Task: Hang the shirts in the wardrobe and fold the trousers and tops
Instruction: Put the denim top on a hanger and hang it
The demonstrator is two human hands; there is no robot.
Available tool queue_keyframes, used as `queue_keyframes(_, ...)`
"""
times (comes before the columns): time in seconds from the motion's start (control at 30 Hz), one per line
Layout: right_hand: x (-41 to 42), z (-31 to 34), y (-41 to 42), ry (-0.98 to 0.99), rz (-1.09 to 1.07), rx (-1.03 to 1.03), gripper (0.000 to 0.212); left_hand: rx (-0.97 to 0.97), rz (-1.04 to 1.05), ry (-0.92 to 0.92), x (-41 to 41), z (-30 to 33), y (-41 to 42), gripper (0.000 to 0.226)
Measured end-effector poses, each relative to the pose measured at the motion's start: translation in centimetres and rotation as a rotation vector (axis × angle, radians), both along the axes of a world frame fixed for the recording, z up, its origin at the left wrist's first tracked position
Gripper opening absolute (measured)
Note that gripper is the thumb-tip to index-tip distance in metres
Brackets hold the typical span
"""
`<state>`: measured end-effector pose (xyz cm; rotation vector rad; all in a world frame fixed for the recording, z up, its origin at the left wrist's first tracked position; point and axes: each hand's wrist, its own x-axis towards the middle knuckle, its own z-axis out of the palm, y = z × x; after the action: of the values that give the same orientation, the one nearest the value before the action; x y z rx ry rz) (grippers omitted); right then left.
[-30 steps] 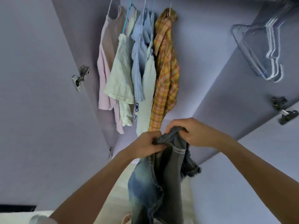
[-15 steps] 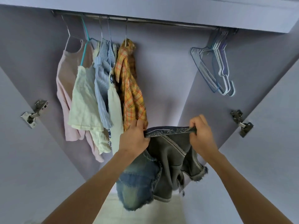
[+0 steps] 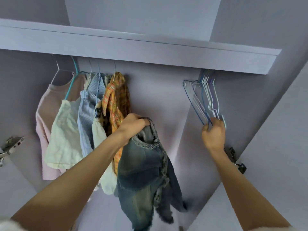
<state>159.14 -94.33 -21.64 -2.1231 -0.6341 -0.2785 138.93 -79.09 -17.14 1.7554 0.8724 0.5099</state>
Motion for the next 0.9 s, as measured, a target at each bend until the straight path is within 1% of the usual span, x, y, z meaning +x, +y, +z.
queue_keyframes(0.03, 1.0, 0.1, 0.5, -0.04, -0.064, -0.08, 0.035, 0.024, -0.007, 0.007, 0.5, 0.3, 0.1, 0.019)
queue_keyframes(0.13, 3.4, 0.1, 2.0, 0.017, -0.143, -0.293, 0.037, 0.087, -0.059, 0.057, 1.6, 0.8, 0.9, 0.02)
queue_keyframes(0.2, 4.3, 0.2, 3.0, 0.06, -0.161, -0.323, 0.035, 0.129, -0.066, 0.079, 1.8, 0.7, 1.3, 0.019)
queue_keyframes(0.3, 5.7, 0.7, 4.7, 0.14, -0.122, -0.209, 0.03, 0.18, -0.032, 0.078, 1.7, 0.6, 1.6, 0.01)
queue_keyframes(0.37, 6.5, 1.0, 6.0, 0.226, -0.048, -0.056, 0.026, 0.221, -0.011, 0.087, 1.3, 0.4, 1.8, 0.009)
queue_keyframes(0.43, 6.5, 1.4, 7.2, 0.287, 0.012, 0.093, 0.027, 0.284, 0.002, 0.094, 0.8, 0.0, 2.0, 0.011)
queue_keyframes(0.6, 5.5, 1.7, 8.8, 0.163, 0.086, 0.253, 0.028, 0.488, 0.074, 0.102, -0.4, -1.0, 2.3, 0.015)
queue_keyframes(0.67, 4.7, 1.1, 8.7, 0.139, 0.149, 0.284, 0.027, 0.534, 0.131, 0.142, -0.9, -1.8, 2.4, 0.01)
queue_keyframes(0.7, 4.2, 0.7, 8.5, 0.13, 0.174, 0.301, 0.026, 0.558, 0.157, 0.181, -1.2, -2.3, 2.4, 0.016)
queue_keyframes(0.77, 2.7, 0.1, 7.7, 0.112, 0.227, 0.357, 0.022, 0.581, 0.177, 0.273, -1.8, -3.1, 2.4, 0.038)
queue_keyframes(0.8, 1.7, -0.4, 7.0, 0.1, 0.246, 0.396, 0.021, 0.582, 0.178, 0.305, -2.2, -3.3, 2.4, 0.042)
queue_keyframes(0.83, 0.6, -1.1, 6.1, 0.089, 0.257, 0.433, 0.02, 0.576, 0.177, 0.325, -2.5, -3.5, 2.5, 0.042)
queue_keyframes(0.9, -2.2, -3.9, 3.8, 0.097, 0.259, 0.465, 0.02, 0.555, 0.141, 0.356, -3.3, -3.9, 2.4, 0.032)
